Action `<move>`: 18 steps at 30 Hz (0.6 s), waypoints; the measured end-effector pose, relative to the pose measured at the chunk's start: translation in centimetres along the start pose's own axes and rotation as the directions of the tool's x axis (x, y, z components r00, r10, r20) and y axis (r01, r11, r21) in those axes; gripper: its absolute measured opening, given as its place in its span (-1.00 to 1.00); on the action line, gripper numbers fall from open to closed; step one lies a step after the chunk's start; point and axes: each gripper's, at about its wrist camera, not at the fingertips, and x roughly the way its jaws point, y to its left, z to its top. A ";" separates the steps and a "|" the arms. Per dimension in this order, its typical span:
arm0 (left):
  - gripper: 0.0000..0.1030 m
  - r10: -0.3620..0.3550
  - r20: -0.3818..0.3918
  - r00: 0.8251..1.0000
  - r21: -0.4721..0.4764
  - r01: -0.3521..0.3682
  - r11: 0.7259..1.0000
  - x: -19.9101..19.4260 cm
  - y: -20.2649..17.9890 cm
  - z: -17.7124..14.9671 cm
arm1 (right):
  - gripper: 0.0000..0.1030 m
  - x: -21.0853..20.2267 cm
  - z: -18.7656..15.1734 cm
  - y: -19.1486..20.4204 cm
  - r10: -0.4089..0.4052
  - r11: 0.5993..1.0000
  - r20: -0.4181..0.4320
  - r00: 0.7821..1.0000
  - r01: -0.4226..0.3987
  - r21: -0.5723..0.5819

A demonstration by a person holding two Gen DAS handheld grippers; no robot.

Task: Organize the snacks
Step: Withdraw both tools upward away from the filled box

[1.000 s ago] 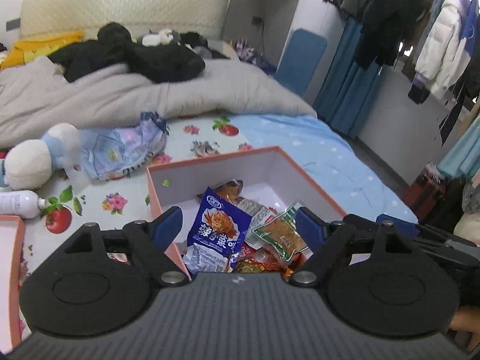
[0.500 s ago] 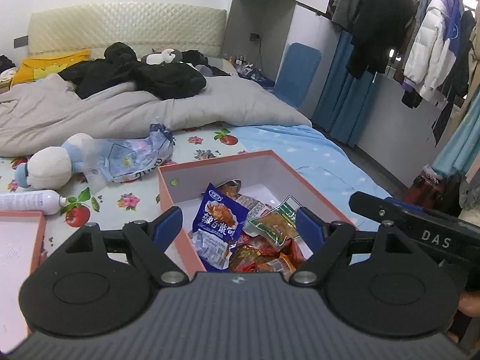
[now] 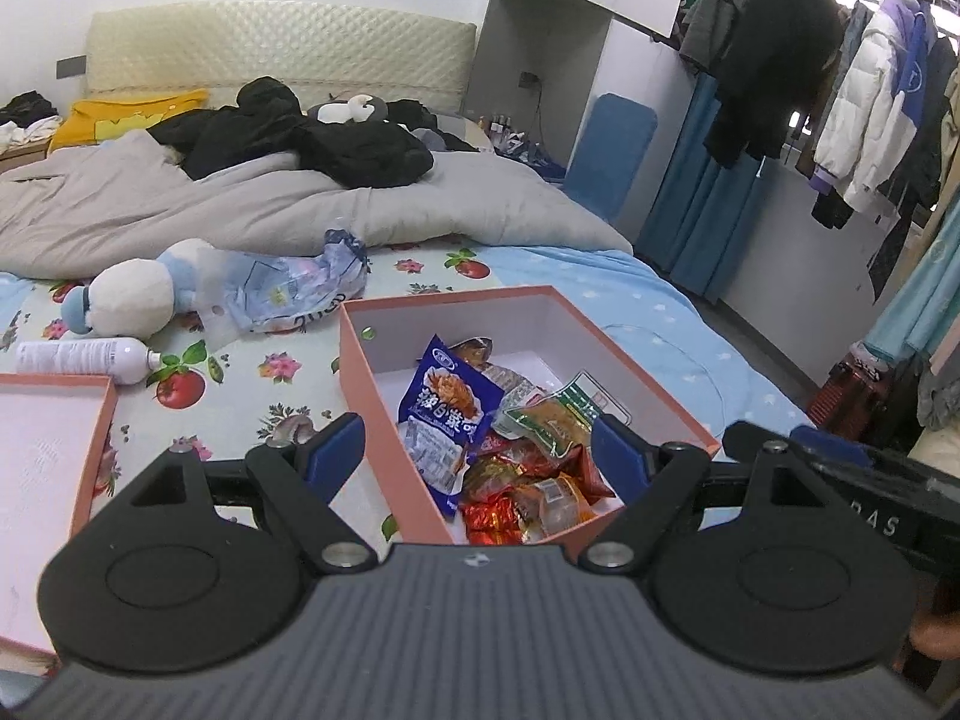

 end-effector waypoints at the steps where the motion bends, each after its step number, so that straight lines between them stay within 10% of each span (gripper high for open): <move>1: 0.66 0.001 0.000 1.000 0.001 -0.001 1.000 -0.2 0.0 -0.2 | 0.42 -0.2 -0.2 0.1 -0.003 1.000 -0.001 1.000 0.003 -0.003; 18: 0.66 0.038 -0.021 0.999 0.025 -0.038 0.999 -2.0 -0.2 -2.7 | 0.42 -1.9 -3.4 0.1 -0.015 1.000 -0.042 0.999 0.015 0.007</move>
